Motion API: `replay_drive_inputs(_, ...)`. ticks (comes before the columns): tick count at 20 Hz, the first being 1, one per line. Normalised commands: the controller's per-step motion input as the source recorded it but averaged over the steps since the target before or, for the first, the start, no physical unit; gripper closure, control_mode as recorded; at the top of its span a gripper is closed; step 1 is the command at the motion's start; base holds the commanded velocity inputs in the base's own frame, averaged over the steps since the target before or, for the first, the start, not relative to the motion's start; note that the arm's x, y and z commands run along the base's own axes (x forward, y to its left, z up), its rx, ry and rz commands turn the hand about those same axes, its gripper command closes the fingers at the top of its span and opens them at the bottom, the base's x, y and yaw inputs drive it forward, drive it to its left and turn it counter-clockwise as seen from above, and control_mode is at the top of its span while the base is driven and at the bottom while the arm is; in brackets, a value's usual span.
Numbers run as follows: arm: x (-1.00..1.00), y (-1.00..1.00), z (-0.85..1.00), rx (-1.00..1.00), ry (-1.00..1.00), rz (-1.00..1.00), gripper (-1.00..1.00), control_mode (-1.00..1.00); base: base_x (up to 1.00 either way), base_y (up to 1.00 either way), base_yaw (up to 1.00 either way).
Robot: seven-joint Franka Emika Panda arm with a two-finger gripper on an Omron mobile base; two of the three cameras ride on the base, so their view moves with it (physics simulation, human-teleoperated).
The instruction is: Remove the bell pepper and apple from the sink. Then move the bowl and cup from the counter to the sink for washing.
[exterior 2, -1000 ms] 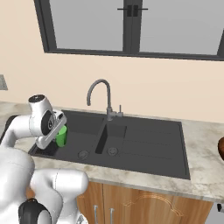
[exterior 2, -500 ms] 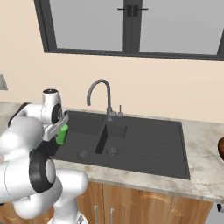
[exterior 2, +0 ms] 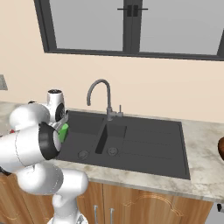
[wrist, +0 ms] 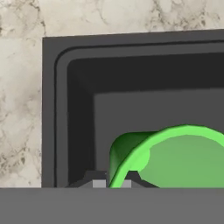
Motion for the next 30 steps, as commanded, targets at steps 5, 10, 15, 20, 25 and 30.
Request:
replay_drive_inputs(5, 0.32, 0.13, -0.31, 0.01, 0.0, 0.09, 1.0, -1.0, 0.0, 0.0, 0.0)
replay_drive_inputs(10, 0.22, 0.14, -0.33, 0.03, -0.03, 0.04, 1.0, -1.0, 0.0, 0.0, 0.0)
replay_drive_inputs(15, 0.27, 0.08, -0.29, 0.0, -0.05, 0.0, 1.0, -1.0, 0.0, 0.0, 0.0)
replay_drive_inputs(20, 0.31, 0.03, -0.29, 0.0, -0.05, 0.0, 1.0, -1.0, 0.0, 0.0, 0.0)
replay_drive_inputs(25, 0.32, 0.15, -0.25, 0.0, -0.05, 0.0, 1.0, -1.0, 0.0, 0.0, 0.0)
replay_drive_inputs(30, 0.3, 0.17, -0.25, 0.0, -0.06, 0.0, 1.0, -1.0, 0.0, 0.0, 0.0)
